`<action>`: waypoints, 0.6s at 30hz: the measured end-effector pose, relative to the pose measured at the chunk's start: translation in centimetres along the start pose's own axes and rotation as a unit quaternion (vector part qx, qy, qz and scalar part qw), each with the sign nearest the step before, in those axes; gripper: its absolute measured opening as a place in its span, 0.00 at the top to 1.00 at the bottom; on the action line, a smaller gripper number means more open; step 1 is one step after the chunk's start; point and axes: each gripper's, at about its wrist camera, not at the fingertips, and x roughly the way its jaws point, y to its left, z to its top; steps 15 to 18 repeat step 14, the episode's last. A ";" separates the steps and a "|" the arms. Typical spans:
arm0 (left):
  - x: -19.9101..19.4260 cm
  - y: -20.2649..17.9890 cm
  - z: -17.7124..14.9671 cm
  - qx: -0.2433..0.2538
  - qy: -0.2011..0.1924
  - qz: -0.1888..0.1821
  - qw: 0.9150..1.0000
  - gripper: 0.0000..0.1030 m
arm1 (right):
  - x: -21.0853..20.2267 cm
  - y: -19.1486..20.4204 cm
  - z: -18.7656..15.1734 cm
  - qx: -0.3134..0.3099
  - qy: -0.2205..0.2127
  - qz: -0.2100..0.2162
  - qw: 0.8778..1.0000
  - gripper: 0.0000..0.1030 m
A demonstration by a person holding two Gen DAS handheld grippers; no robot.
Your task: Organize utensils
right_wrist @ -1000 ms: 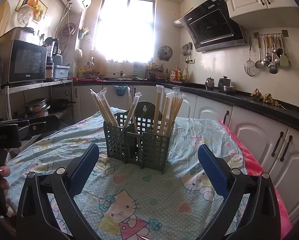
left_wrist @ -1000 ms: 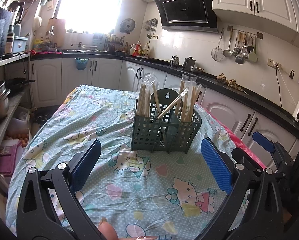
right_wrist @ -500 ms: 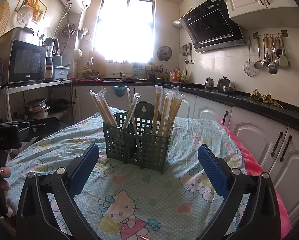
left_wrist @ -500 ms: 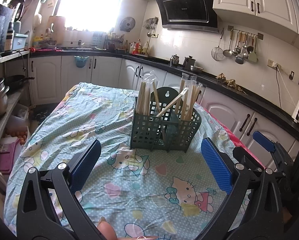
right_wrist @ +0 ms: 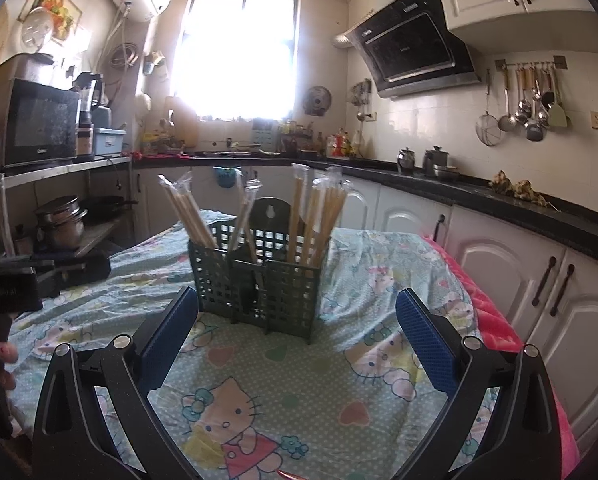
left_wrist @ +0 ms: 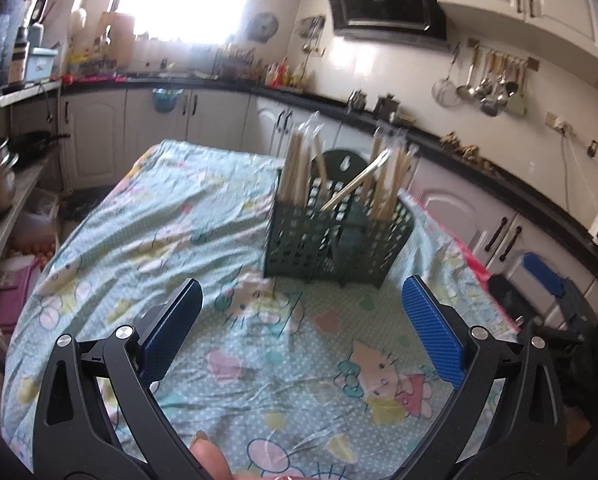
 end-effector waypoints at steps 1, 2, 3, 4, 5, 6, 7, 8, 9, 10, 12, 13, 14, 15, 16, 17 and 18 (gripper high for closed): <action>0.3 0.0 -0.1 0.002 0.007 0.010 1.000 0.10 | 0.1 -0.2 0.0 0.004 0.001 -0.005 1.000 0.06; 0.5 0.0 -0.2 0.003 0.011 0.013 1.000 0.10 | 0.1 -0.4 0.0 0.007 0.002 -0.008 1.000 0.06; 0.6 0.1 -0.4 0.003 0.013 0.012 1.000 0.10 | 0.2 -0.7 0.0 0.011 0.003 -0.012 1.000 0.06; 0.7 0.2 -0.5 0.000 0.016 0.011 1.000 0.10 | 0.4 -1.0 0.0 0.015 0.005 -0.017 1.000 0.06; 0.9 0.4 -0.5 -0.005 0.018 0.013 1.000 0.10 | 0.4 -1.3 -0.1 0.018 0.007 -0.020 1.000 0.06; 1.0 0.6 -0.5 -0.008 0.021 0.017 1.000 0.10 | 0.6 -1.6 -0.1 0.021 0.009 -0.025 0.999 0.06; 1.3 1.1 -0.4 -0.014 0.024 0.029 0.999 0.10 | 0.7 -1.9 -0.2 0.024 0.011 -0.030 0.999 0.06; 1.6 1.5 -0.3 -0.019 0.029 0.037 0.999 0.10 | 0.9 -2.6 -0.2 0.028 0.013 -0.039 0.999 0.06; 2.0 2.2 -0.2 -0.027 0.038 0.042 0.998 0.10 | 1.3 -3.2 -0.2 0.030 0.019 -0.050 0.998 0.06; 2.5 3.0 0.1 -0.035 0.046 0.047 0.997 0.10 | 2.0 -4.0 -0.2 0.029 0.033 -0.061 0.997 0.06; 3.6 5.0 0.6 -0.047 0.056 0.069 0.995 0.10 | 3.7 -5.8 -0.5 0.033 0.066 -0.093 0.993 0.06; 4.2 5.8 0.9 -0.047 0.062 0.084 0.993 0.10 | 4.8 -7.0 -0.7 0.043 0.088 -0.107 0.989 0.06; 5.4 7.1 1.3 -0.043 0.071 0.112 0.990 0.10 | 6.2 -8.3 -1.0 0.057 0.118 -0.110 0.985 0.06; 5.4 7.1 1.3 -0.043 0.071 0.112 0.990 0.10 | 6.2 -8.3 -1.0 0.057 0.118 -0.110 0.985 0.06; 5.4 7.1 1.3 -0.043 0.071 0.112 0.990 0.10 | 6.2 -8.3 -1.0 0.057 0.118 -0.110 0.985 0.06; 5.4 7.1 1.3 -0.043 0.071 0.112 0.990 0.10 | 6.2 -8.3 -1.0 0.057 0.118 -0.110 0.985 0.06; 5.4 7.1 1.3 -0.043 0.071 0.112 0.990 0.10 | 6.2 -8.3 -1.0 0.057 0.118 -0.110 0.985 0.06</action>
